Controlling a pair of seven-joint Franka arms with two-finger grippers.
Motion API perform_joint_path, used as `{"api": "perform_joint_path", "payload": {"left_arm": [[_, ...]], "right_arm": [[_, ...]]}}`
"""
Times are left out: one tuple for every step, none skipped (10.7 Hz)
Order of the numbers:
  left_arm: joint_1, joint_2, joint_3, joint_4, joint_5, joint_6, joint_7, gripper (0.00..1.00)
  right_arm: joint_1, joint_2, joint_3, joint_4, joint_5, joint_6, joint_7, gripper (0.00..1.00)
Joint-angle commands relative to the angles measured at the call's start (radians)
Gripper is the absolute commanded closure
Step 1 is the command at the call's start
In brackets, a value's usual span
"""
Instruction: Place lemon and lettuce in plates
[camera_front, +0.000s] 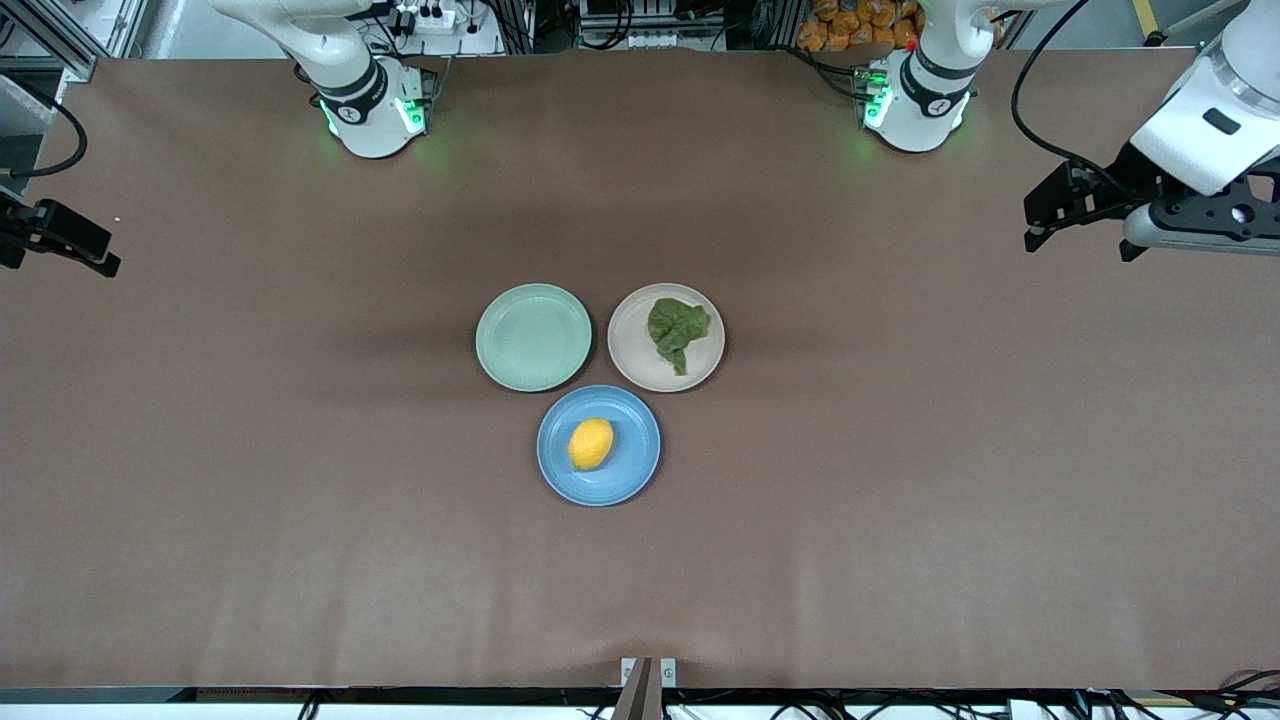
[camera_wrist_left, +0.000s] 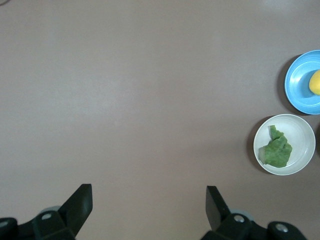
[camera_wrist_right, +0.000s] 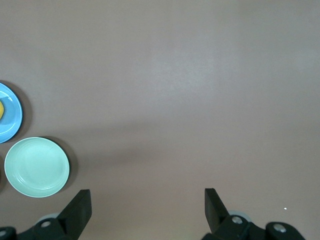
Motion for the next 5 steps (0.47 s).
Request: {"api": "perform_joint_path", "payload": {"left_arm": [[0.001,0.020,-0.001,0.034,0.022,-0.025,0.020,0.00],[0.003,0.018,0.000,0.035,0.022,-0.025,0.019,0.00],[0.003,0.020,0.002,0.035,0.025,-0.025,0.020,0.00],[0.003,0.018,0.002,0.034,0.025,-0.025,0.017,0.00],[0.003,0.020,0.002,0.034,0.023,-0.025,0.014,0.00]], "right_arm": [[-0.001,-0.002,-0.003,0.014,0.017,-0.016,0.005,0.00],[-0.001,-0.002,-0.003,0.014,0.017,-0.014,0.005,0.00],[-0.003,-0.001,-0.004,0.017,0.017,-0.014,0.000,0.00],[-0.003,-0.001,-0.004,0.020,0.017,-0.016,0.001,0.00],[-0.001,-0.001,-0.004,0.020,0.018,-0.014,0.003,0.00]]}}
